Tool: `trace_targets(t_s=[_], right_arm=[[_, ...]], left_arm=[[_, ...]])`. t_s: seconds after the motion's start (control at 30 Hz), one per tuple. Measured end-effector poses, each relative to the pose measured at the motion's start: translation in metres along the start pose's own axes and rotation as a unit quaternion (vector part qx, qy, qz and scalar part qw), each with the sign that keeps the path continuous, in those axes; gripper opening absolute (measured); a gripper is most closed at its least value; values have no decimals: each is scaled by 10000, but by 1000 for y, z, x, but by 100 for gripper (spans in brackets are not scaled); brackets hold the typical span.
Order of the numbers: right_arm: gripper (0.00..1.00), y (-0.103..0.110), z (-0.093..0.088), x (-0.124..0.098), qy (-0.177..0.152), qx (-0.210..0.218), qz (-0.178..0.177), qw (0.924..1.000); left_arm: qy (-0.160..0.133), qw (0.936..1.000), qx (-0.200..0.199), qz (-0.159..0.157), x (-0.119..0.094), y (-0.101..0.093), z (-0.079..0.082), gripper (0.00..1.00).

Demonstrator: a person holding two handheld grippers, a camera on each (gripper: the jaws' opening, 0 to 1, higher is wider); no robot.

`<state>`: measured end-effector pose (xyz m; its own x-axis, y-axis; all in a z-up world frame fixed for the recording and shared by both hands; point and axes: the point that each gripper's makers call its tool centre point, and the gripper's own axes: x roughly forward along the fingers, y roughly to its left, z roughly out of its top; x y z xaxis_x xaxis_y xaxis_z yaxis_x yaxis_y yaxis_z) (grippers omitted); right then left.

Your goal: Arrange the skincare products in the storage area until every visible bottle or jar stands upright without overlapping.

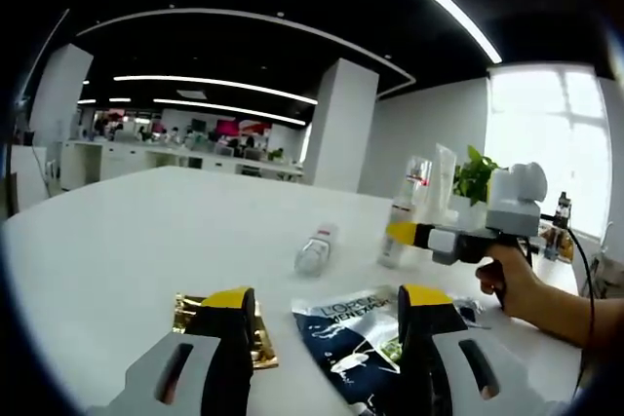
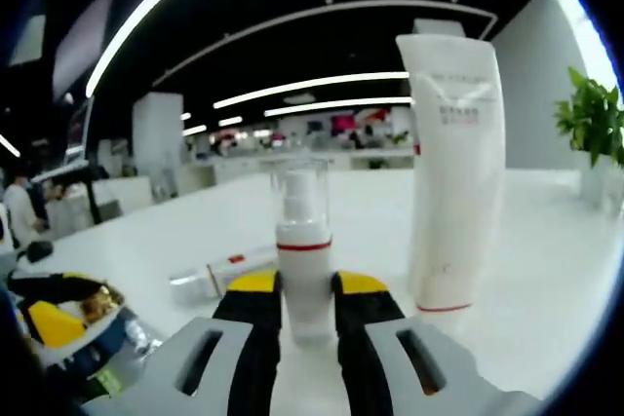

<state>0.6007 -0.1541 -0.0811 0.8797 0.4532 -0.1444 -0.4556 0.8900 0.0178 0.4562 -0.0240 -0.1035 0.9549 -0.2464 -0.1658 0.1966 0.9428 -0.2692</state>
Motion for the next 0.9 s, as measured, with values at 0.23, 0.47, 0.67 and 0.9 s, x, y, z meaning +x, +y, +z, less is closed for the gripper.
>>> trace_targets(t_s=[0.23,0.47,0.67,0.9], right_arm=[[19,-13,2,14,-74,-73,-472,9988],[19,-21,3,26,-90,-89,-807,9967],[19,-34,5,36,-86,-145,-1118,9936],[19,-42,6,43,-47,-230,-1253,9918]], left_arm=[[24,10000,14,3,1,0,0,61],[-5,10000,-20,2,1,1,1,61],[4,10000,-16,-5,1,2,1,61],[-34,10000,-52,-12,1,2,3,61]])
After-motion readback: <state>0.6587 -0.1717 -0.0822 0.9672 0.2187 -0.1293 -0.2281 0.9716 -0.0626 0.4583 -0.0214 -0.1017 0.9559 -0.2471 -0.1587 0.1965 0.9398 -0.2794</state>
